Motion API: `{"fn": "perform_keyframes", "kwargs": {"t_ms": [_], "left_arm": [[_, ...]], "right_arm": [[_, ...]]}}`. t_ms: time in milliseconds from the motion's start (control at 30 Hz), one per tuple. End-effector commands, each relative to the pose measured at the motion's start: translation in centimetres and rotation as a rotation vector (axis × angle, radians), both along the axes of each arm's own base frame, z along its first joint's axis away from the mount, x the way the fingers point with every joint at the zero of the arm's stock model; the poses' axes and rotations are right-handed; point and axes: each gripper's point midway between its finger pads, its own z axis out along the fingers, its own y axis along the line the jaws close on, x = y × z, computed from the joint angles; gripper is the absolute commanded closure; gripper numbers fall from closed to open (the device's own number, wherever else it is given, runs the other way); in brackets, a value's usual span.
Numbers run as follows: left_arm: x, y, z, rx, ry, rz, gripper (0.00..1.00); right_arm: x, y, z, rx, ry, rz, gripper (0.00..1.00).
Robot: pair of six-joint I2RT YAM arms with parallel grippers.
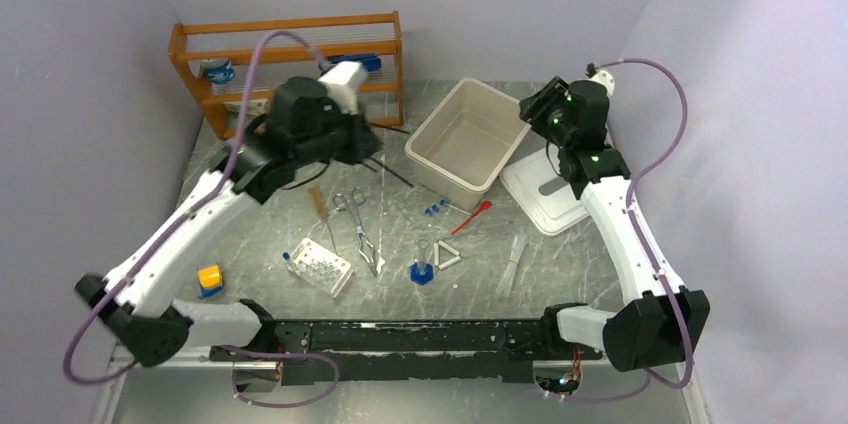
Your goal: Organize the chemistry lab equipment
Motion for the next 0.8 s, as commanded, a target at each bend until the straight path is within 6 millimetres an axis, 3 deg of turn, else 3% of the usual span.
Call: {"fn": "perform_keyframes", "kwargs": {"t_ms": [0,200,300,333,367,467,667,767], "left_arm": [[1.3,-6.3,4.9,-0.04,-0.098,-0.006,0.95],[4.9,-12.3,4.5,0.041,-0.119,0.074,0.95],[7.1,-14.7,2.7,0.128,-0.101,0.148,0.95],[8.0,-16.0,1.2,0.157,-0.088,0.158,0.95],[8.4,-16.5,1.5,0.144,-0.089,0.16,0.95],[9.6,-19.1,-0.6,0.126,-0.082,0.157,0.95],[11.4,-22.1,-5.2,0.115,-0.052,0.155,0.95],[12.3,-22.7,-7.3,0.135,-0.051,0.177,0.95]], "right_arm": [[-0.4,-2.6,-0.3,0.038,-0.005,-0.08,0.49],[-1.3,-5.1,-2.7,0.053,0.038,-0.174,0.48],[-2.0,-5.9,-3.7,0.042,0.061,-0.208,0.48],[-2.3,-6.1,-3.8,0.043,0.062,-0.218,0.48],[-2.5,-6.1,-4.1,0.045,0.067,-0.221,0.48],[-3.2,-6.1,-5.1,0.05,0.089,-0.217,0.49],[-4.3,-5.6,-6.3,0.062,0.112,-0.196,0.49],[-4.8,-5.4,-6.3,0.073,0.104,-0.186,0.49]]}}
